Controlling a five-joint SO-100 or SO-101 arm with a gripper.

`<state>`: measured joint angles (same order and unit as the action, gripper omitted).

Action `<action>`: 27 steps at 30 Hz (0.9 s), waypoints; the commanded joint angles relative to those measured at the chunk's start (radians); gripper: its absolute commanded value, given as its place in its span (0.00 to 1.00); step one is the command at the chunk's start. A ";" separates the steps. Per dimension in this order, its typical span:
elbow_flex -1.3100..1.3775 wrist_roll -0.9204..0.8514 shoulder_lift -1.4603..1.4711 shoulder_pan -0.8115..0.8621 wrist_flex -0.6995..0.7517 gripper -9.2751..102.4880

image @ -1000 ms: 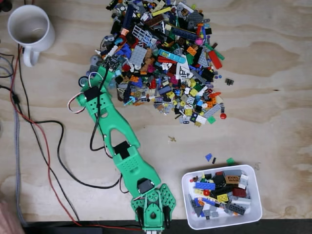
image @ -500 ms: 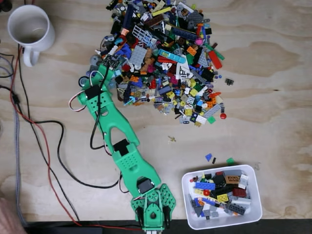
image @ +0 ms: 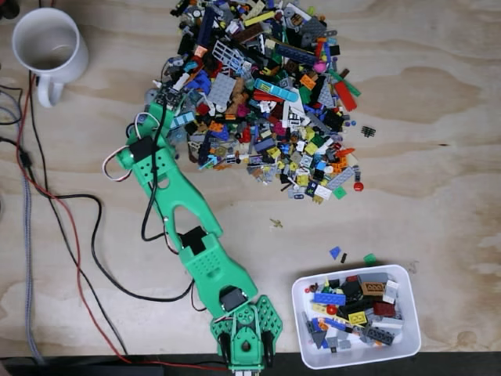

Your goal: Find the closest Lego and put it in the bin.

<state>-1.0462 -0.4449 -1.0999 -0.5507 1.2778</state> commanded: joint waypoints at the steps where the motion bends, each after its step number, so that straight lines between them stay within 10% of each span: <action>1: 0.094 -0.083 -0.337 0.075 0.179 0.08; 8: -0.106 -0.402 -0.759 0.647 0.410 0.08; 27: -0.910 -0.874 -1.253 1.816 0.189 0.08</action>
<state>-1.9098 -1.2625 -2.2626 1.1198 1.5125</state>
